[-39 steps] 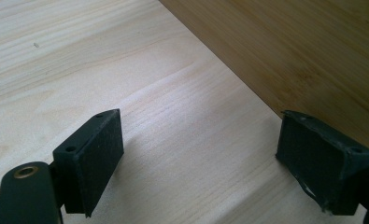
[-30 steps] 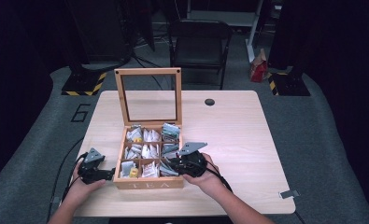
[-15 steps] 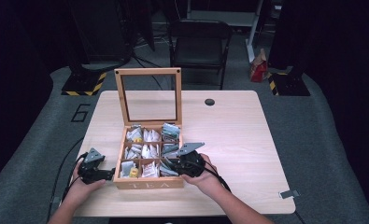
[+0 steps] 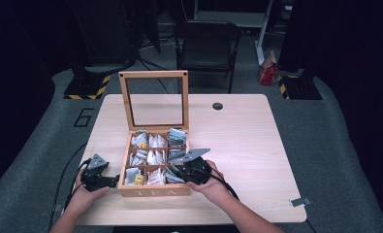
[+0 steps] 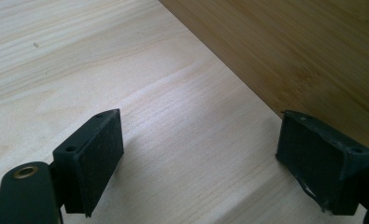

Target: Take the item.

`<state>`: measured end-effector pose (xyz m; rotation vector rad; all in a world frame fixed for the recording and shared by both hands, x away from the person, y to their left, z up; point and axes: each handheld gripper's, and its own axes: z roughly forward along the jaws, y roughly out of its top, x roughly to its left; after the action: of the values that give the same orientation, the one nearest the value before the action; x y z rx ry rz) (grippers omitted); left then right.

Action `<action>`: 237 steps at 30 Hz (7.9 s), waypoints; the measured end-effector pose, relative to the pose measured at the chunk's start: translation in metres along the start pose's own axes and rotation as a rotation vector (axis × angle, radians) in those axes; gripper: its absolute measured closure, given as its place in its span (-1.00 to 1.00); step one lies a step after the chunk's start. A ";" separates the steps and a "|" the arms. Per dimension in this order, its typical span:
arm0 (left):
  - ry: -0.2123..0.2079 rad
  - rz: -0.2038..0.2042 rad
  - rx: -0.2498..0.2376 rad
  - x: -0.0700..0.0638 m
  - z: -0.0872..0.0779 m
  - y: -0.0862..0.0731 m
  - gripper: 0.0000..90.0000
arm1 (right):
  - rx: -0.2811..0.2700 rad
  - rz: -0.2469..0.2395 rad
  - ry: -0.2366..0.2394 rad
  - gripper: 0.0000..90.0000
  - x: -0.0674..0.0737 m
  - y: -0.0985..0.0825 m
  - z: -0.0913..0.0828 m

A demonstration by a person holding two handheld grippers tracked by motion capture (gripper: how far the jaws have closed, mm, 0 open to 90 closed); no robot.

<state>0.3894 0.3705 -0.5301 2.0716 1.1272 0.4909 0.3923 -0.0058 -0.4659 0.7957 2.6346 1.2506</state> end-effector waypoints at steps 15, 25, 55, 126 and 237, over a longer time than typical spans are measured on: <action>0.000 0.000 0.000 0.000 0.000 0.000 -0.68 | 0.006 -0.023 0.013 1.00 0.000 0.000 0.000; 0.000 0.000 0.000 0.000 0.000 0.000 -0.69 | -0.003 -0.013 0.013 1.00 0.000 0.001 0.000; 0.000 0.000 0.000 0.000 0.000 0.000 -0.69 | -0.098 -0.021 0.041 1.00 0.002 0.037 -0.047; -0.001 0.001 0.001 0.000 0.000 0.000 -0.68 | -0.162 0.073 -0.174 1.00 -0.060 0.011 -0.114; -0.001 0.000 0.000 0.000 0.000 0.000 -0.68 | -0.069 0.194 -0.345 0.95 -0.097 -0.088 -0.088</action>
<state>0.3893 0.3705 -0.5301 2.0720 1.1268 0.4895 0.4112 -0.1609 -0.4858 1.1603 2.2738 1.1190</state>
